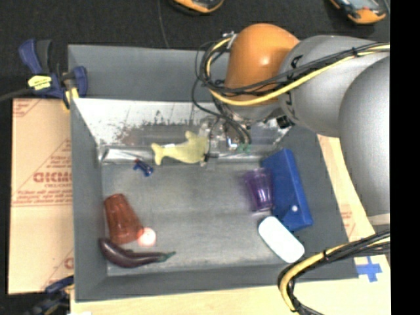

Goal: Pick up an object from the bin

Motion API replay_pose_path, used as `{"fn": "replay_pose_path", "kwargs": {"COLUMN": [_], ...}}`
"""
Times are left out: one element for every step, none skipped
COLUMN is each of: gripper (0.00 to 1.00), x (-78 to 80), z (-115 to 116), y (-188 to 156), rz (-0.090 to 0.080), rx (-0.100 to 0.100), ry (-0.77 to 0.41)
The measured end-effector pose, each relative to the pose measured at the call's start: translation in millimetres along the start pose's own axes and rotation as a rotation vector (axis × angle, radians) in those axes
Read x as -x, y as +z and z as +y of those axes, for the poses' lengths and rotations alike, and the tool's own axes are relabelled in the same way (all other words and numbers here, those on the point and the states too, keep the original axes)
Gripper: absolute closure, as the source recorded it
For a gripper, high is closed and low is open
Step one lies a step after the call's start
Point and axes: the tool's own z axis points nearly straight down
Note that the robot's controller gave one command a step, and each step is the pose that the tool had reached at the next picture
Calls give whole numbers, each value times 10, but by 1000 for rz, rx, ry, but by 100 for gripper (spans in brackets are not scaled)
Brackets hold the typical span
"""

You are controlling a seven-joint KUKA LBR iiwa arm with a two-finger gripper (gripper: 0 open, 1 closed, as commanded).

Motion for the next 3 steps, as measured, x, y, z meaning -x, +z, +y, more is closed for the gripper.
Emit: {"fn": "replay_pose_path", "kwargs": {"gripper": [100,100,100], "x": [25,20,42], "z": [-3,-12,-16], "y": [-198,-237,-320], "rz": [-9,-9,-20], "rx": [0,0,0], "ry": [0,0,0]}}
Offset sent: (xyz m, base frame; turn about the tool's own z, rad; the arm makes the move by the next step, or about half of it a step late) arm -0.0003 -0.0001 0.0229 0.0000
